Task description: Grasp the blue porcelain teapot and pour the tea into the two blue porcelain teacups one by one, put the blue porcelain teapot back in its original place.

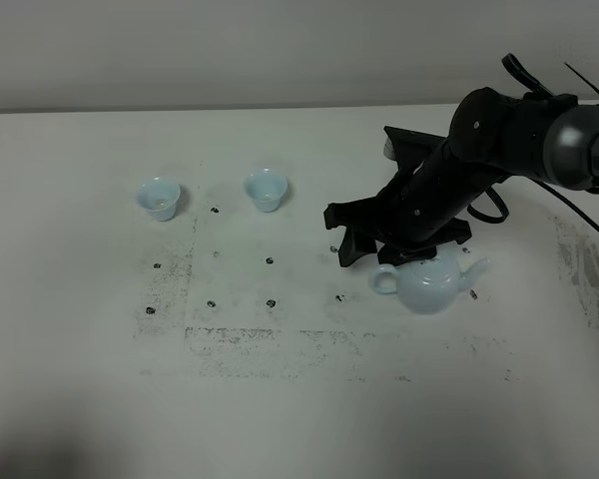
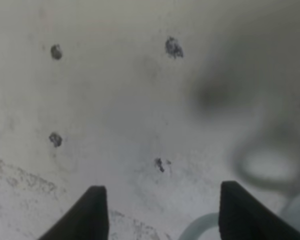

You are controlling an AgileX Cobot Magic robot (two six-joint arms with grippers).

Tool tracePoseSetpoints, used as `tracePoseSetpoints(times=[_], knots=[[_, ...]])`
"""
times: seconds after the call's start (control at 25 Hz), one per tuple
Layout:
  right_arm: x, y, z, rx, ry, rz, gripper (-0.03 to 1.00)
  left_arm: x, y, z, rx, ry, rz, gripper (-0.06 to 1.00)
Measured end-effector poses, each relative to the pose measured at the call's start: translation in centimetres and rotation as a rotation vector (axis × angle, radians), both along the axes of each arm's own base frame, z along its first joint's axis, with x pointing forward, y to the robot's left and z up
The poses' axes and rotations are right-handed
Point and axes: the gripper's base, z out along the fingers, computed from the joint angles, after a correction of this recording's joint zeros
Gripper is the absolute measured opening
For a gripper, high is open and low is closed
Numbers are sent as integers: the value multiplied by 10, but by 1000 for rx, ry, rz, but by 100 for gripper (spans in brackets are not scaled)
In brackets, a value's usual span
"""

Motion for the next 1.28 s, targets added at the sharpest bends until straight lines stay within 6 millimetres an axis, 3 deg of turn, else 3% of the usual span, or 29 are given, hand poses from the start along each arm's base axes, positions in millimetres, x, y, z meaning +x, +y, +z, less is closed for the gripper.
tracePoseSetpoints(times=[0.8, 0.92, 1.04, 1.28], knots=[[-10, -4, 0, -54, 77, 94, 47, 0, 0, 0, 0, 0, 0, 74], [-10, -4, 13, -43, 25, 89, 47, 0, 0, 0, 0, 0, 0, 74], [-15, -4, 40, -7, -22, 103, 47, 0, 0, 0, 0, 0, 0, 74], [-67, 28, 94, 31, -1, 315, 47, 0, 0, 0, 0, 0, 0, 74]])
